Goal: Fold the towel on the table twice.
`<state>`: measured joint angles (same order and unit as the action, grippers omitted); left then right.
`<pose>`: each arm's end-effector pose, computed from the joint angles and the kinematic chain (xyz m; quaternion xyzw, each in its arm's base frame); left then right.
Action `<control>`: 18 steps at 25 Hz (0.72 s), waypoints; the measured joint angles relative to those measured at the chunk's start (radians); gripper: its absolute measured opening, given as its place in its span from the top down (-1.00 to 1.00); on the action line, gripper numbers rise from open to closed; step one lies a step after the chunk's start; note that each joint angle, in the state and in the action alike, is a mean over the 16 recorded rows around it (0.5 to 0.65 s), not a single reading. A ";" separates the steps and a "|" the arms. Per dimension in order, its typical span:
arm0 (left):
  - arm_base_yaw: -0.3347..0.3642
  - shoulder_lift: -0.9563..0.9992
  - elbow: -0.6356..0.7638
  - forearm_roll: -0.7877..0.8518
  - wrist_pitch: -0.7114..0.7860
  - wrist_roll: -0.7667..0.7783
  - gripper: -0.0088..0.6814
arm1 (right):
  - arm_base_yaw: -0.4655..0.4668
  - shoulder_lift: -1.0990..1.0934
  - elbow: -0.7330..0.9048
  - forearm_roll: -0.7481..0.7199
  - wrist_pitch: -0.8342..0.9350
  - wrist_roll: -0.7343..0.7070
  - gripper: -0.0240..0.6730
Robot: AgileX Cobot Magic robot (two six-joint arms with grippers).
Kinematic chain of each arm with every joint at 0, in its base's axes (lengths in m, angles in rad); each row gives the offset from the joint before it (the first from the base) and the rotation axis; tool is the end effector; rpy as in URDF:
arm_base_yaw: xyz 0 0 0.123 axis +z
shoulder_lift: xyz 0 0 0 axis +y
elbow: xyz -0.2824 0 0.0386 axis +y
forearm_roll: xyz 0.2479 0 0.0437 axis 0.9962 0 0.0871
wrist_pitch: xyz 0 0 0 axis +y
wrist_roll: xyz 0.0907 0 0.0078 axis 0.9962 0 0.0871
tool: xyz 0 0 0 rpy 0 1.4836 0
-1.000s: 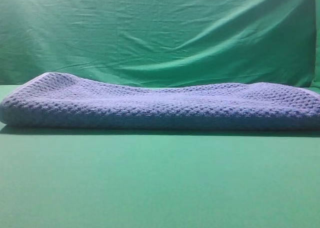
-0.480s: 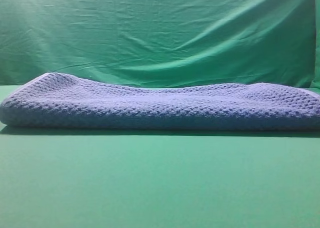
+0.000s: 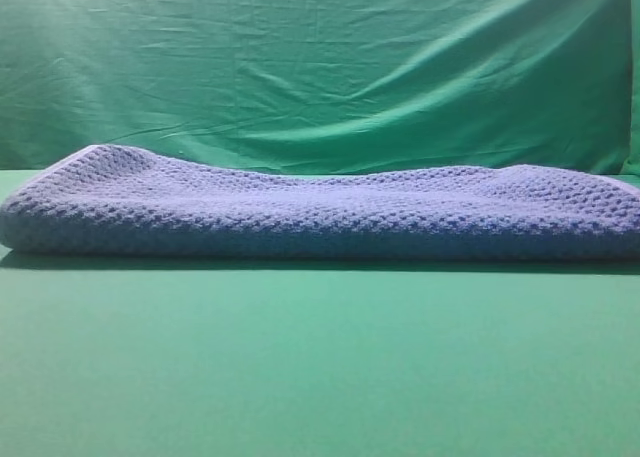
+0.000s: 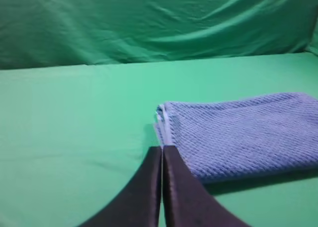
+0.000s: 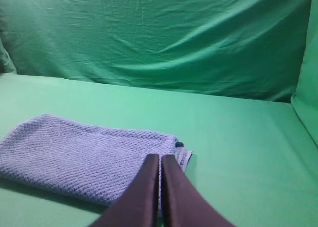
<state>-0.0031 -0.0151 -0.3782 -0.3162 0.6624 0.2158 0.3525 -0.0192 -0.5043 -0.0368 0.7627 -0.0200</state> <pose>0.0174 -0.0175 0.2786 0.0497 0.7579 -0.0859 0.6447 0.0005 -0.0023 0.3041 -0.1423 0.7452 0.0897 0.6453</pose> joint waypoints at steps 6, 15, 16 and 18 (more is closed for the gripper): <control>0.000 0.000 0.109 0.039 -0.151 0.000 0.97 | 0.000 0.000 0.140 -0.057 -0.157 -0.008 0.93; 0.000 0.000 0.223 0.010 -0.220 0.000 0.97 | 0.000 0.000 0.304 -0.133 -0.268 -0.010 0.93; 0.000 0.000 0.228 0.004 -0.219 0.000 0.97 | 0.000 0.000 0.314 -0.136 -0.266 -0.011 0.93; 0.000 0.000 0.236 -0.008 -0.215 0.000 0.97 | 0.000 0.000 0.327 -0.140 -0.258 -0.011 0.93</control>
<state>-0.0031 -0.0151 -0.1425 -0.3242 0.4478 0.2159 0.3525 -0.0192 -0.1771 -0.1763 0.5048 -0.0308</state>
